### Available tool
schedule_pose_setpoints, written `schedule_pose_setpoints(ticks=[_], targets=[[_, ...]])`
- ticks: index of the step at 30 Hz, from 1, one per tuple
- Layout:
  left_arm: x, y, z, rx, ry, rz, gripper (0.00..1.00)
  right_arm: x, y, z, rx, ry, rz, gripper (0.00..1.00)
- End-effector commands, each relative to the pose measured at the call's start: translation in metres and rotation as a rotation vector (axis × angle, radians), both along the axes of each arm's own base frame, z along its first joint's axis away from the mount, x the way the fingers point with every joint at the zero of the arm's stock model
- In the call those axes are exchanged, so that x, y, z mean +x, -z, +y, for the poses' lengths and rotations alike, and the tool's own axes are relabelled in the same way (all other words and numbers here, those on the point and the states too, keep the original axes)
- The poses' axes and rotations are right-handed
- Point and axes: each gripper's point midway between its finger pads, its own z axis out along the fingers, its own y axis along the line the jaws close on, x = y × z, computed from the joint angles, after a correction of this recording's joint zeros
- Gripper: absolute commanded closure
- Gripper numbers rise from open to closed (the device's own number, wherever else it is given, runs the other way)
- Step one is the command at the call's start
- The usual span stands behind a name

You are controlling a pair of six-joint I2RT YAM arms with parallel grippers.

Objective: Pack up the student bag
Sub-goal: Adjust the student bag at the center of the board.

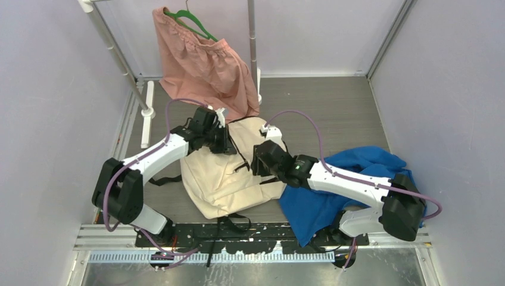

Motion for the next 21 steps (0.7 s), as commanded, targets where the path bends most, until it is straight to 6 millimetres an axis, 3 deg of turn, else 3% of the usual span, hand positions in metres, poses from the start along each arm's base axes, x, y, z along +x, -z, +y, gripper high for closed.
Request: schedule_pose_setpoints(ticks=[1, 4, 8, 14, 18, 21], targets=[[-0.003, 0.038, 0.016, 0.079, -0.059, 0.060, 1.00, 0.035, -0.032, -0.003, 0.074, 0.100, -0.024, 0.59], [-0.010, 0.049, 0.026, 0.109, -0.091, 0.073, 1.00, 0.040, -0.039, 0.007, 0.067, 0.068, -0.023, 0.58], [-0.012, 0.055, 0.027, 0.114, -0.096, 0.085, 1.00, 0.044, -0.046, 0.027, 0.061, -0.004, -0.007, 0.39], [-0.010, 0.049, 0.031, 0.119, -0.122, 0.078, 1.00, 0.063, -0.023, 0.037, -0.029, 0.020, 0.002, 0.48], [-0.013, 0.024, 0.033, 0.063, -0.144, 0.048, 1.00, 0.070, -0.008, 0.050, -0.064, -0.003, 0.029, 0.49], [-0.017, -0.009, 0.039, 0.025, -0.163, -0.010, 1.00, 0.076, -0.005, 0.055, -0.077, -0.004, 0.018, 0.49]])
